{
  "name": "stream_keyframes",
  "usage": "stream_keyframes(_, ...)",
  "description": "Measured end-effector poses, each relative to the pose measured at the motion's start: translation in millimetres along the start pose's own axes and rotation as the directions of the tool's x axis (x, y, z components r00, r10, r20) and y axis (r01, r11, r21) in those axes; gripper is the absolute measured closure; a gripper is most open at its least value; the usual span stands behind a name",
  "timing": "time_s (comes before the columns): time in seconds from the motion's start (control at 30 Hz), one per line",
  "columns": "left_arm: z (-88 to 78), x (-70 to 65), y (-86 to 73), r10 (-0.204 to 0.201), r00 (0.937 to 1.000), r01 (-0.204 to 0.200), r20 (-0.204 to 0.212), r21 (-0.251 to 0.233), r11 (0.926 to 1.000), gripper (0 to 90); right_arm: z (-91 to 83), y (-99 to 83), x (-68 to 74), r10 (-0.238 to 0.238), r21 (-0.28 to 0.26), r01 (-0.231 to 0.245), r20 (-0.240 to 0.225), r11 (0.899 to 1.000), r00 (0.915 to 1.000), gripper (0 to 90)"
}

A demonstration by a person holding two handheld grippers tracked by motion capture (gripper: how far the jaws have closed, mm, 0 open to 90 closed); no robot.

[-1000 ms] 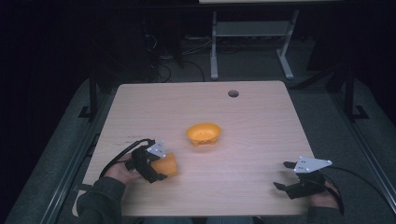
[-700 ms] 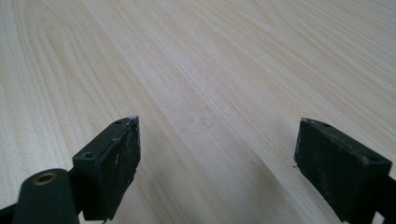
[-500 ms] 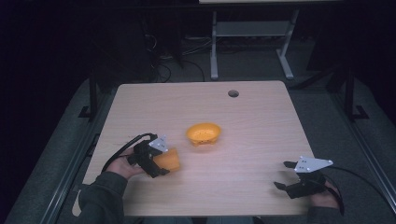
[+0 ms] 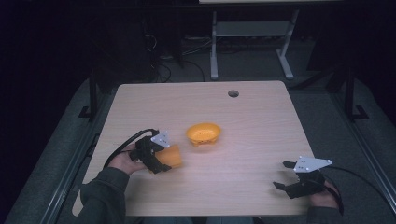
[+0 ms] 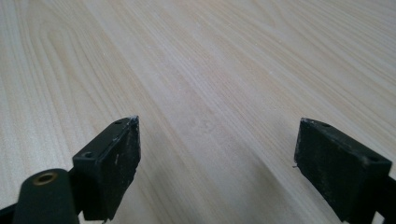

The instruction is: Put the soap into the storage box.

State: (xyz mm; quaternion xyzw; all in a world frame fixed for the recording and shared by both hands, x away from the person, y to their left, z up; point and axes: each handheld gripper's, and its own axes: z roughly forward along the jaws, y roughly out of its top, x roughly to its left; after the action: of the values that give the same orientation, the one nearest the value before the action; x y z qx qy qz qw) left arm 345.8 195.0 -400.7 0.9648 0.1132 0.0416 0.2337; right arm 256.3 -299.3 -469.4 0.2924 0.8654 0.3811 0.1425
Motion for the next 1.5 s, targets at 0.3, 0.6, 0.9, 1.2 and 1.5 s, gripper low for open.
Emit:
stream_keyframes(0.3,1.0,6.8,11.8,0.004,1.0000,-0.004,0.004,0.000,1.0000,20.9,-0.3,-0.3,-0.3,-0.002,0.001,0.002,0.005,1.000,1.0000,14.0)
stream_keyframes(0.6,0.1,12.1,22.6,0.019,0.9998,-0.019,0.003,-0.005,0.9998,20.9,-1.1,-0.3,-0.5,0.000,-0.001,0.000,0.007,1.000,1.0000,14.0)
stream_keyframes(0.9,-0.1,17.0,31.9,0.033,0.9994,-0.033,0.009,-0.011,0.9994,21.0,-2.3,-0.4,-1.8,-0.004,-0.012,0.004,0.011,1.000,0.9999,14.0)
stream_keyframes(1.2,-1.4,22.4,43.4,0.041,0.9991,-0.041,0.005,-0.008,0.9991,20.9,-2.6,-0.2,-1.5,-0.003,-0.013,0.003,0.009,1.000,1.0000,14.0)
stream_keyframes(1.5,-1.7,32.3,56.0,0.043,0.9990,-0.043,0.010,-0.018,0.9989,21.0,-4.6,-1.5,-2.1,0.008,-0.016,-0.008,0.011,1.000,0.9999,14.0)
